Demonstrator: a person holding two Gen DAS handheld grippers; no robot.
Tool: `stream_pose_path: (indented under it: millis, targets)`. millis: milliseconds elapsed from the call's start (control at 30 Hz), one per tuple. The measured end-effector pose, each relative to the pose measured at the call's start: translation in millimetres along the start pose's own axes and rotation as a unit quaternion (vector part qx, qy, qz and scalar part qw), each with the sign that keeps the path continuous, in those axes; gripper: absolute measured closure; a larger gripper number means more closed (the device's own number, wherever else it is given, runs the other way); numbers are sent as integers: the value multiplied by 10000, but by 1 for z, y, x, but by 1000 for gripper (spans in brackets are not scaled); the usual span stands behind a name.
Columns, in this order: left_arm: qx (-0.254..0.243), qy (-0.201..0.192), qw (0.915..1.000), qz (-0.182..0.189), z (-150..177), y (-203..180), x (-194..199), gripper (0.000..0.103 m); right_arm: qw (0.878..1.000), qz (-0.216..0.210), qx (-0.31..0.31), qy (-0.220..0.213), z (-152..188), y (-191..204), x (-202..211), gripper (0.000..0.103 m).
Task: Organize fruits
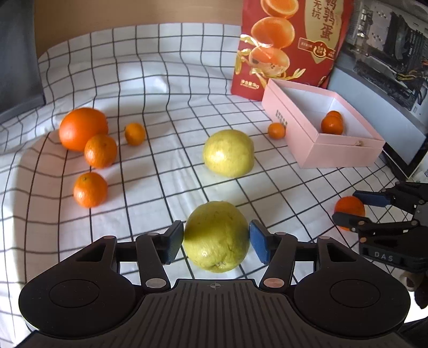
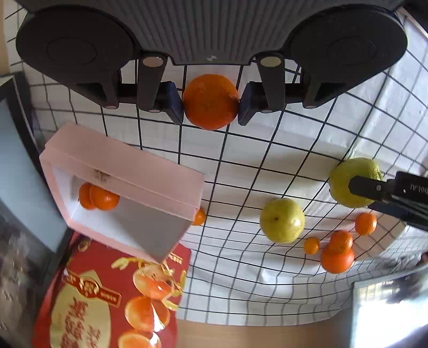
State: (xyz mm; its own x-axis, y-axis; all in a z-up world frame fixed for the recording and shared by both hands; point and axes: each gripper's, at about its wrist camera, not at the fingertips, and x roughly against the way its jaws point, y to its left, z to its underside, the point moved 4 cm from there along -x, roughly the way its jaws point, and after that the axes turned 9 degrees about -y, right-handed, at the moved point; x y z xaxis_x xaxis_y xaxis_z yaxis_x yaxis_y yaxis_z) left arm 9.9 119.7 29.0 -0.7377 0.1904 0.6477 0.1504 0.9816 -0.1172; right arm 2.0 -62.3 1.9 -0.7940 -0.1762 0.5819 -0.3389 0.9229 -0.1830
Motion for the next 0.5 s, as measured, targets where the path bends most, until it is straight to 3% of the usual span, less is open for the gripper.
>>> stream_pose_path:
  millis: [167,300,500]
  targets:
    - [337,266,9990,112,4,0,-10,37,9999,-81,-66,79,-2,3,-11,41]
    - [422,295,9986,99,4,-3,-18,36,9996,-104,-201,190,5,1,-19,40]
    - [679,487,9962,245,8,-8,-33,37,9977,-158,-614,221,12,-15,-16,26]
